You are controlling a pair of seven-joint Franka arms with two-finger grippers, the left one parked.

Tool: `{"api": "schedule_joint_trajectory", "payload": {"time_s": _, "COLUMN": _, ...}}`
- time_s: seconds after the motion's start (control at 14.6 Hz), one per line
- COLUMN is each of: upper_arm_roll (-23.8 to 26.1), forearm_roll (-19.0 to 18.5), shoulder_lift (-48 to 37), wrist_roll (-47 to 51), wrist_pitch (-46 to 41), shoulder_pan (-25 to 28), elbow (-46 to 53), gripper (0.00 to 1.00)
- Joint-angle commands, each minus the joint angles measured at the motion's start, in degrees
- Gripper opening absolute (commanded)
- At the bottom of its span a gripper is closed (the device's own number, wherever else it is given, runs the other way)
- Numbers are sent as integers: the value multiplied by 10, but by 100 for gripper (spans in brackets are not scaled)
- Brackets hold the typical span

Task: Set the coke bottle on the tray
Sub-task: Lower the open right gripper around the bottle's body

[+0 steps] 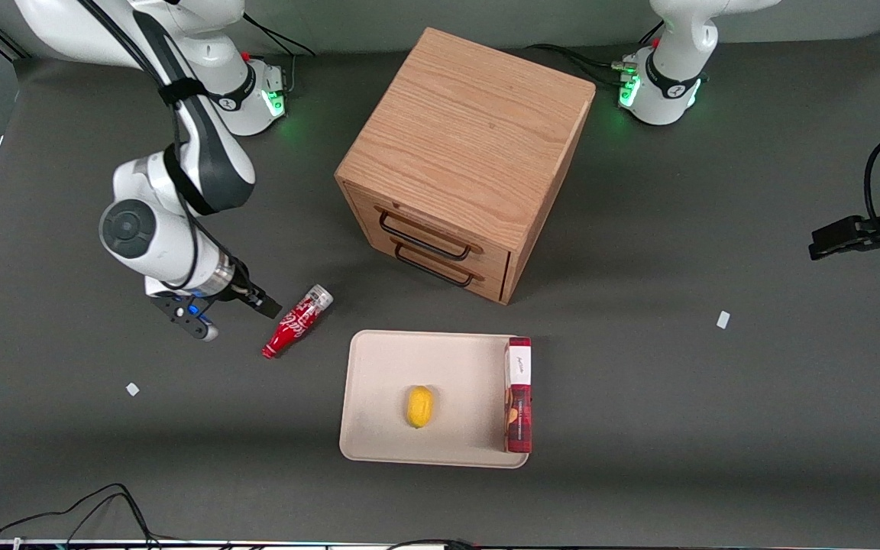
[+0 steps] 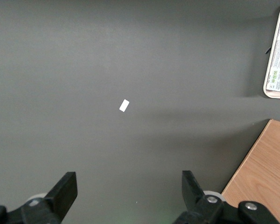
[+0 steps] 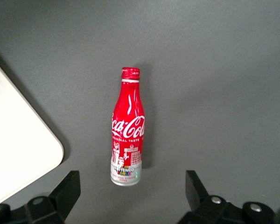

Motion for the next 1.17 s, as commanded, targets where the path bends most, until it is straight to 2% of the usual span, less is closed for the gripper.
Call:
{"api": "schedule_joint_trajectory", "payload": {"time_s": 0.0, "upper_arm_roll": 5, "forearm_roll": 0, "shoulder_lift": 17, "wrist_roll": 22, "wrist_pitch": 56, "shoulder_pan": 1, "elbow": -23, "gripper": 100}}
{"api": "schedule_joint_trajectory", "payload": {"time_s": 0.48, "upper_arm_roll": 5, "forearm_roll": -1, "shoulder_lift": 100, "wrist_roll": 25, "wrist_pitch": 167, "shoulder_pan": 2, "elbow": -30, "gripper": 100}}
{"api": "schedule_joint_trajectory", "payload": {"time_s": 0.96, "upper_arm_roll": 5, "forearm_roll": -2, "shoulder_lift": 147, "wrist_roll": 25, "wrist_pitch": 219, "shoulder_pan": 8, "elbow": -30, "gripper": 100}}
{"api": "schedule_joint_trajectory", "payload": {"time_s": 1.03, "upper_arm_roll": 5, "forearm_roll": -2, "shoulder_lift": 150, "wrist_roll": 25, "wrist_pitch": 222, "shoulder_pan": 8, "elbow": -30, "gripper": 99}}
{"api": "schedule_joint_trajectory", "payload": {"time_s": 1.1, "upper_arm_roll": 5, "forearm_roll": -2, "shoulder_lift": 151, "wrist_roll": 25, "wrist_pitch": 222, "shoulder_pan": 8, "elbow": -30, "gripper": 93}}
